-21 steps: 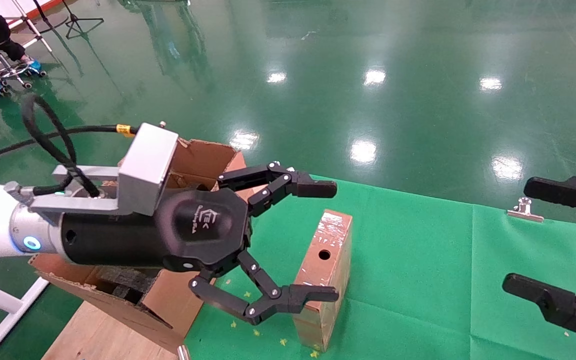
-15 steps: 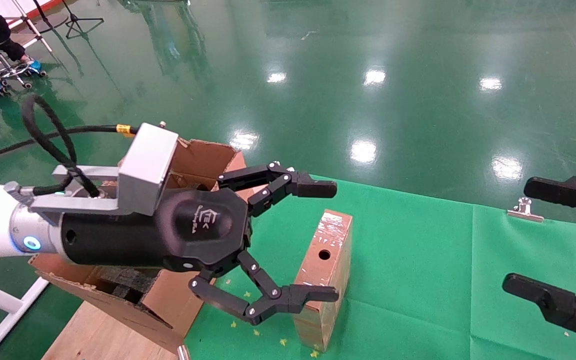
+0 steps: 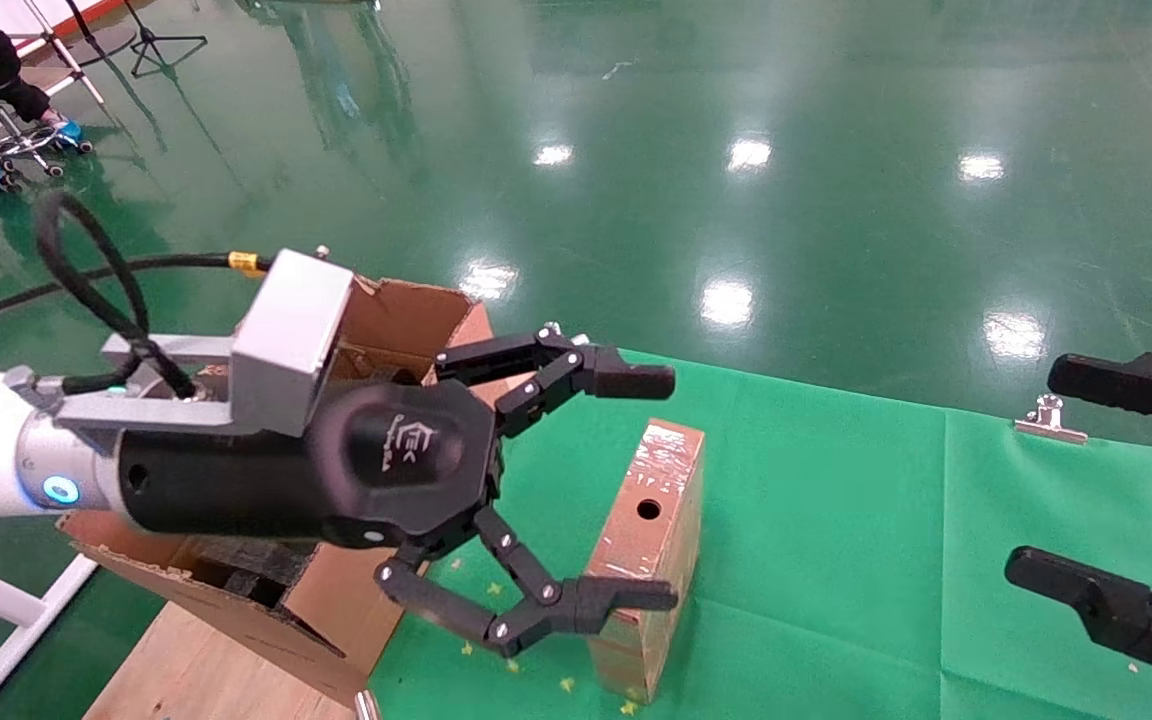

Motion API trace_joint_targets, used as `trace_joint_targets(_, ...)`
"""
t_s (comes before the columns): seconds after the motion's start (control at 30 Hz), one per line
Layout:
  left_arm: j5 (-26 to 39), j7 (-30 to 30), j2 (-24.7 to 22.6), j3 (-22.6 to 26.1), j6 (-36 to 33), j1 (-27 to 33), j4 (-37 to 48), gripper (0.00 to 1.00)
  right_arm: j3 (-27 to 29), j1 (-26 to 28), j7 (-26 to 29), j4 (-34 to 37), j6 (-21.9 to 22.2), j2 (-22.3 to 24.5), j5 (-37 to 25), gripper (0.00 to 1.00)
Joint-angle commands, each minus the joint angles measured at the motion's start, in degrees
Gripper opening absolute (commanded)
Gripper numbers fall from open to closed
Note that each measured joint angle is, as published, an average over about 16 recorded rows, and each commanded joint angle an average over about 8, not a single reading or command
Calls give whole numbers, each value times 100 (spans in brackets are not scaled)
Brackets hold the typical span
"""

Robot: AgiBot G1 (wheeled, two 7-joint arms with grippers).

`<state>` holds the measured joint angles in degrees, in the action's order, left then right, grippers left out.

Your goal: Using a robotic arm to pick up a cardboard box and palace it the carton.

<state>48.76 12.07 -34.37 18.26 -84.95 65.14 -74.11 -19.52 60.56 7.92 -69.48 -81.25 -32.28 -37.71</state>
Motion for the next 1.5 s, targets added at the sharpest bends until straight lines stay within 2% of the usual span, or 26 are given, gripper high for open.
trace_joint_targets(0.03,201,13,52,53,36,74,-40,100,0,0,0,0,0,0,0,0)
trace_joint_targets(0.3,1465,432,-138,575,-14,1034,2,100,0,0,0,0,1,0,0,0)
trace_joint_targets(0.6,1824,505,-206,725,-97,1320,-1,100,0,-1,0,2,3,1,1,0)
trace_joint_targets(0.73,2187,799,-216,867,-82,1505,-46,100,0,-1,0,2,3,1,1,0)
trace_joint_targets(0.9,2989,1876,-536,1269,-114,2052,34,100,0,-1,0,2,3,1,1,0)
trace_joint_targets(1.17,4247,4005,-1680,2245,-533,3491,1131,100,0,-1,0,2,3,1,1,0)
trace_joint_targets(1.3,4490,4686,-2213,2971,-644,4131,1761,100,0,-1,0,2,3,1,1,0)
trace_joint_targets(1.5,4445,5441,-2924,4216,-671,4802,2516,100,0,-1,0,2,3,1,1,0)
